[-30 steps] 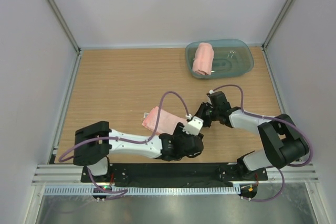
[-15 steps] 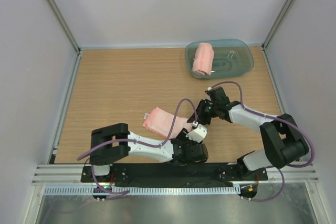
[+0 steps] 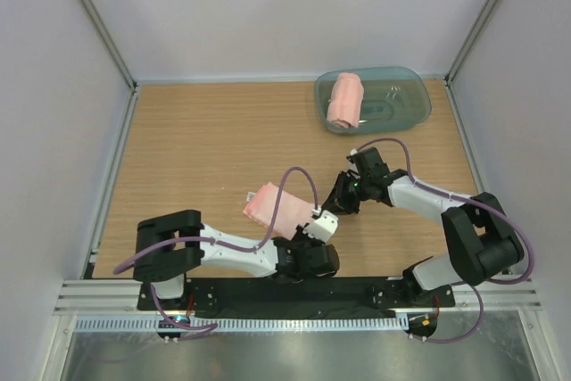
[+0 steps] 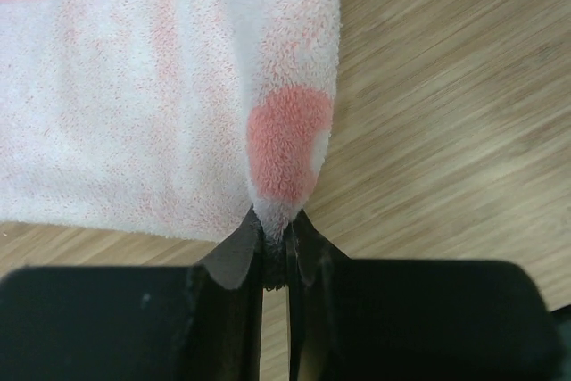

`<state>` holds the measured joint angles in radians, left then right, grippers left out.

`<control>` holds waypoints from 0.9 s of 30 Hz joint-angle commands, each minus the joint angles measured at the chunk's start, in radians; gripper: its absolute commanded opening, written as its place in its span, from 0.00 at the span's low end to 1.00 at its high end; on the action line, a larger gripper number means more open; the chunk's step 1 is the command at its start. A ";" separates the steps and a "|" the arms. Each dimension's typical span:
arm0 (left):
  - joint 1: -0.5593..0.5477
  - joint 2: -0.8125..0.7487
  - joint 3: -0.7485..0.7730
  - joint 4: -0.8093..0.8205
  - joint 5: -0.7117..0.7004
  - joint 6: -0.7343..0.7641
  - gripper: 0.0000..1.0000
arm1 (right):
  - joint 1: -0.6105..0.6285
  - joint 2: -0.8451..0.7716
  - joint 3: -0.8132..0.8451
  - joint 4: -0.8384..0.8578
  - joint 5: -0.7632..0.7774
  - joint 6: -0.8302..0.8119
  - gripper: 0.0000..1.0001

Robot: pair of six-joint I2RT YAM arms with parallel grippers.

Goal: Roll the towels
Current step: Roll the towel

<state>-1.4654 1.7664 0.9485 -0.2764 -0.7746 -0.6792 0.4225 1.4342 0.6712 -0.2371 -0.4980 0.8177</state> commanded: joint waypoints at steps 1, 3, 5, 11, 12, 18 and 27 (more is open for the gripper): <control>0.020 -0.105 -0.049 0.091 0.032 -0.045 0.00 | -0.016 0.015 0.086 -0.071 0.045 -0.083 0.19; 0.033 -0.158 -0.095 0.135 0.084 -0.068 0.00 | -0.021 0.022 0.140 -0.112 0.084 -0.112 0.31; 0.052 -0.186 -0.123 0.176 0.130 -0.080 0.00 | -0.027 0.026 0.192 -0.163 0.134 -0.140 0.41; 0.099 -0.263 -0.200 0.272 0.253 -0.154 0.00 | -0.033 -0.001 0.290 -0.260 0.234 -0.186 0.47; 0.123 -0.274 -0.211 0.272 0.270 -0.167 0.00 | -0.034 -0.017 0.292 -0.263 0.251 -0.193 0.48; 0.240 -0.360 -0.316 0.388 0.466 -0.301 0.00 | -0.033 -0.135 0.255 -0.222 0.172 -0.226 0.38; 0.392 -0.407 -0.373 0.372 0.649 -0.456 0.00 | -0.001 -0.201 0.097 0.027 -0.132 -0.177 0.16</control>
<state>-1.0985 1.3872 0.5831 0.0559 -0.2173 -1.0550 0.3981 1.2499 0.8055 -0.3199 -0.5083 0.6300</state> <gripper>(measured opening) 0.099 0.166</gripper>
